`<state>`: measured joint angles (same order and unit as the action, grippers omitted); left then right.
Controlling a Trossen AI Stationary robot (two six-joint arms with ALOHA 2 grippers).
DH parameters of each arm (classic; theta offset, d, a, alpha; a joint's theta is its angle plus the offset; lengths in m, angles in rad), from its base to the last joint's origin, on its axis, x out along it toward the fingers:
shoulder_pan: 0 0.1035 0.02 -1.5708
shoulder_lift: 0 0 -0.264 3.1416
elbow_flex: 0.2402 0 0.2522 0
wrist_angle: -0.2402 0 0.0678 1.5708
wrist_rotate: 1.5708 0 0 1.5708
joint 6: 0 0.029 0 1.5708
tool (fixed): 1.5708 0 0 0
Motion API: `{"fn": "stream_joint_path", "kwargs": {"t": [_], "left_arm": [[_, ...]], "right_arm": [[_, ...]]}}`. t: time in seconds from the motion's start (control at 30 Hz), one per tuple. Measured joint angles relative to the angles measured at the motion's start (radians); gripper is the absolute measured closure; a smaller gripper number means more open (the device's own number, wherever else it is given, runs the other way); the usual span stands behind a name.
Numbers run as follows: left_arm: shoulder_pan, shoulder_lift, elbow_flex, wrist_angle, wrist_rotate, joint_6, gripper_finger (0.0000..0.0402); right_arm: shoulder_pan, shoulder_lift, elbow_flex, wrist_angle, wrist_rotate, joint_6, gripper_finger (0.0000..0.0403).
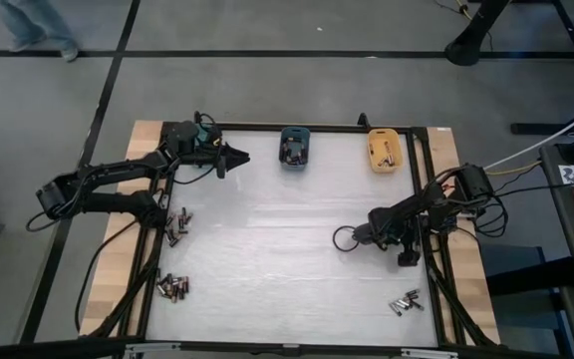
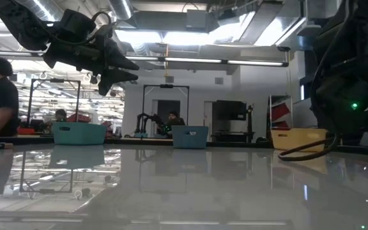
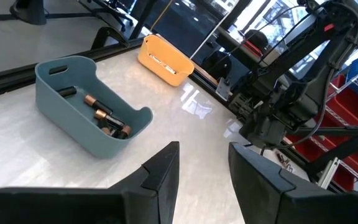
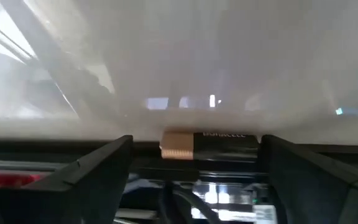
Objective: Sort batteries
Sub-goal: Put the brown battery into the blue bin
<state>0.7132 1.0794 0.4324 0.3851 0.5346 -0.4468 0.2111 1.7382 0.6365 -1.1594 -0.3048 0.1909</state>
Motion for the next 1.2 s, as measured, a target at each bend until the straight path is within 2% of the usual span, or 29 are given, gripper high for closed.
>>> {"fn": "stream_joint_path", "kwargs": {"t": [0.53,0.63,0.8,0.87,1.07,1.2], "left_arm": [[0.0,0.0,0.0,0.0,0.0,0.017,0.0273],[0.0,0.0,0.0,-0.001,0.0,0.028,0.0273],[0.0,0.0,0.0,-0.001,0.0,0.028,0.0273],[0.0,0.0,0.0,-0.001,0.002,0.028,0.0273],[0.0,0.0,0.0,-0.001,0.013,0.025,0.0273],[0.0,0.0,0.0,-0.001,0.013,0.031,0.0273]], "right_arm": [[0.0,-0.002,-0.025,0.019,0.058,0.026,0.0054],[-0.001,-0.002,-0.025,0.02,0.073,0.034,0.0084],[-0.001,-0.002,-0.025,0.018,0.087,0.041,0.017],[-0.001,-0.002,-0.024,0.016,0.084,0.042,0.0187],[-0.001,0.001,0.043,-0.007,0.087,0.043,0.0184],[-0.002,0.001,0.136,-0.043,0.14,0.045,0.0151]]}}
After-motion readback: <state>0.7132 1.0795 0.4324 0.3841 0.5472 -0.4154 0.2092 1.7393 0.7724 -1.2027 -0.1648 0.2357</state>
